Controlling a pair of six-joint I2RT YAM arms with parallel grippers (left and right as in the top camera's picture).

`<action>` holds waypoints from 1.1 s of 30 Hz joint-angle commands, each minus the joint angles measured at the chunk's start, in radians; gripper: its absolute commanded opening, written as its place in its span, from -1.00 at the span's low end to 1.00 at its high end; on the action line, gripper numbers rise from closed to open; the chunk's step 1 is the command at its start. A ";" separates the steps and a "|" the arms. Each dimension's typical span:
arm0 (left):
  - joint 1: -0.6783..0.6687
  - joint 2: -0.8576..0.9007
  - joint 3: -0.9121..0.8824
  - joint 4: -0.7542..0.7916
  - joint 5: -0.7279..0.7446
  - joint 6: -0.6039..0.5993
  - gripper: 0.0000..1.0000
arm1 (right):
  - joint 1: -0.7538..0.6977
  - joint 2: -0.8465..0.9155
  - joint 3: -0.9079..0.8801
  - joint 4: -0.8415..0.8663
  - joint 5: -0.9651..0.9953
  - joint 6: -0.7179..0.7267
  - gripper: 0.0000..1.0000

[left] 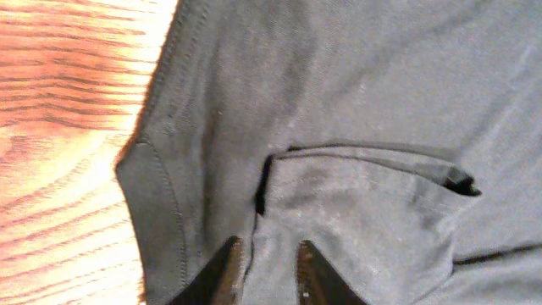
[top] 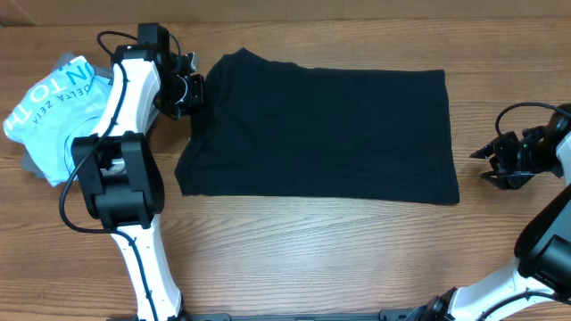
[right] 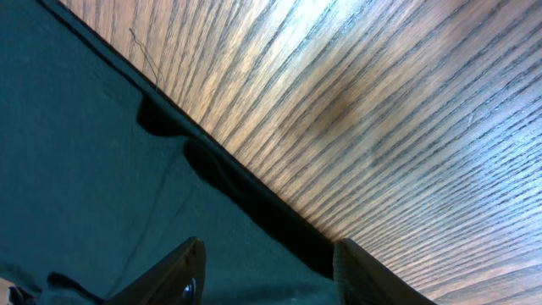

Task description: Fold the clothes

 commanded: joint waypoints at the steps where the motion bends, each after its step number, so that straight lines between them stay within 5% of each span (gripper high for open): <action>1: -0.011 0.003 0.002 0.027 -0.026 -0.005 -0.35 | -0.002 -0.031 0.010 0.006 0.008 -0.006 0.04; 28: -0.055 0.062 -0.037 0.093 -0.040 0.014 -0.33 | -0.002 -0.031 0.010 0.005 0.008 -0.006 0.04; 33: -0.057 0.061 -0.050 0.103 -0.027 0.015 -0.74 | -0.002 -0.031 0.010 0.005 0.008 -0.006 0.05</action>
